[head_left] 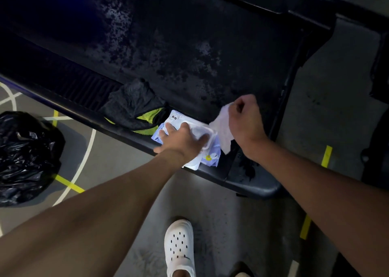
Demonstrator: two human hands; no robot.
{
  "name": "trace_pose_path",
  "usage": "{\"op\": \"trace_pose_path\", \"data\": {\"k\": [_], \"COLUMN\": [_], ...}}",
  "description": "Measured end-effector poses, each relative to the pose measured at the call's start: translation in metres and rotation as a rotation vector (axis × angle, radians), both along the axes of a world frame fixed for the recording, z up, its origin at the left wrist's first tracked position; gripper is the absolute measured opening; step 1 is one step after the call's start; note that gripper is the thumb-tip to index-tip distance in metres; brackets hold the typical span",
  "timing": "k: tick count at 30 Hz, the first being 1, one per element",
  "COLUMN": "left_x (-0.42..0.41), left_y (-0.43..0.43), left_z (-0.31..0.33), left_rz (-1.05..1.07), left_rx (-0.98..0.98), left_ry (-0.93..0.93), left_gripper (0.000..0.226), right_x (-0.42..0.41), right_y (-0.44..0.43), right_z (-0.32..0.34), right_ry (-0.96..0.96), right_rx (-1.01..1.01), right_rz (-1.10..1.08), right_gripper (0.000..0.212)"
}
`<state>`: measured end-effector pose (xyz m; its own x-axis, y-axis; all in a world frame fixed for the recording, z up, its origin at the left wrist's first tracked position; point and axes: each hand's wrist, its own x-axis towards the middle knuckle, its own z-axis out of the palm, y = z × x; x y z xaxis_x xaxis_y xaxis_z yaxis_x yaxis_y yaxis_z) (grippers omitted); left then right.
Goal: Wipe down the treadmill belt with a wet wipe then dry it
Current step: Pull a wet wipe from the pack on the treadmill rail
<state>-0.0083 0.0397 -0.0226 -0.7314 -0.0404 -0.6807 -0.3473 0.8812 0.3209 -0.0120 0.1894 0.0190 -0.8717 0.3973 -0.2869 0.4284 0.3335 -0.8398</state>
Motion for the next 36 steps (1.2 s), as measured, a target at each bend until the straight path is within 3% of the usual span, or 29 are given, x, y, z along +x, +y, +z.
{"op": "trace_pose_path", "data": {"k": [3,4,8,10,13,16,19,21,24,26,31,34,36], "left_x": [-0.004,-0.004,-0.006,-0.008,-0.01,-0.013,-0.016,-0.017,-0.019,-0.021,-0.024,-0.027,-0.024], "left_y": [0.002,0.002,-0.002,-0.005,-0.01,-0.014,-0.016,-0.017,-0.018,-0.021,-0.037,-0.046,-0.045], "left_z": [0.002,0.003,0.001,-0.001,-0.002,-0.003,-0.005,-0.004,-0.007,-0.008,0.003,0.009,0.01], "left_rz": [0.107,0.129,0.155,0.162,0.197,0.262,0.339,0.381,0.416,0.45,0.394,0.422,0.324], "left_rx": [-0.02,-0.036,-0.116,-0.116,-0.071,-0.009,0.04,0.053,0.088,0.152,0.177,0.236,0.245], "left_ry": [0.115,0.137,0.177,0.196,0.22,0.225,0.23,0.222,0.199,0.166,0.19,0.204,0.204], "left_gripper": [0.038,0.037,0.052,0.059,0.053,0.037,0.02,0.02,0.022,0.021,0.019,0.034,0.027], "right_x": [0.009,0.012,0.019,0.024,0.031,0.039,0.044,0.048,0.057,0.063,0.063,0.058,0.046], "right_y": [0.001,-0.001,-0.008,-0.011,-0.013,-0.016,-0.016,-0.02,-0.027,-0.032,-0.036,-0.036,-0.034], "right_z": [-0.011,-0.013,-0.02,-0.019,-0.015,-0.013,-0.016,-0.021,-0.037,-0.045,-0.046,-0.04,-0.034], "right_ry": [-0.111,-0.13,-0.095,-0.065,-0.043,-0.142,-0.17,-0.214,-0.134,-0.087,0.267,0.22,0.092], "right_rx": [0.021,0.08,0.176,0.203,0.146,0.136,0.459,0.646,0.916,0.947,0.863,0.647,0.637], "right_rz": [0.143,0.192,0.275,0.288,0.255,0.466,0.807,1.012,1.188,1.123,0.865,0.546,0.42], "right_gripper": [0.016,0.014,0.04,0.041,0.029,0.045,0.018,0.04,0.08,0.084,0.023,0.016,0.015]}}
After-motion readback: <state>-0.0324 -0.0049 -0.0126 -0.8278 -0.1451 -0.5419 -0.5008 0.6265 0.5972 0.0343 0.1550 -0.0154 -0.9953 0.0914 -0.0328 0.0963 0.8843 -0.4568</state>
